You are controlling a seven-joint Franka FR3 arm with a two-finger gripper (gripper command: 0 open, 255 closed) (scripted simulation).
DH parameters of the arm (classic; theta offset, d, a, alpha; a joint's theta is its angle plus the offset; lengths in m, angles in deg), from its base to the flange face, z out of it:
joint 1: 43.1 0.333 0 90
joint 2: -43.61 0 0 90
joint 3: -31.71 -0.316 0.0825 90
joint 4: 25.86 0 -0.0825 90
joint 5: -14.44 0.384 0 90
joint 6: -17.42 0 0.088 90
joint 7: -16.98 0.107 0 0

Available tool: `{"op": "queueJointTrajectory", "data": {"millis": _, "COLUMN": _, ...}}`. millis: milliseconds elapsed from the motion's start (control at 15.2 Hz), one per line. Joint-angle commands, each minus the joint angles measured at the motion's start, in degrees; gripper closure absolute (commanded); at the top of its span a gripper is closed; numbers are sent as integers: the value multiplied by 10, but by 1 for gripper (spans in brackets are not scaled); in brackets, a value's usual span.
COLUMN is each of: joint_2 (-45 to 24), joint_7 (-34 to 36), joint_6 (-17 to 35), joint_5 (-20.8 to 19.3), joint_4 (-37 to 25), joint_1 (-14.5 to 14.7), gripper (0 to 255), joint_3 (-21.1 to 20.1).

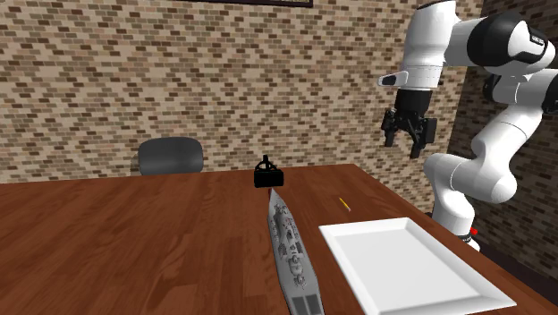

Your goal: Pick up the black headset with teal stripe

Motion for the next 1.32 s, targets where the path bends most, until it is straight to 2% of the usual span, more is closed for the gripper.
{"op": "queueJointTrajectory", "data": {"millis": 0, "joint_2": 0, "joint_7": 0, "joint_6": 0, "joint_5": 0, "joint_4": 0, "joint_1": 0, "gripper": 0, "joint_3": 0}}
{"op": "queueJointTrajectory", "data": {"millis": 660, "joint_2": -144, "joint_7": -88, "joint_6": 119, "joint_5": -41, "joint_4": -41, "joint_1": -32, "gripper": 0, "joint_3": 93}}
{"op": "queueJointTrajectory", "data": {"millis": 1254, "joint_2": -307, "joint_7": -172, "joint_6": 197, "joint_5": -28, "joint_4": -137, "joint_1": -48, "gripper": 0, "joint_3": 170}}
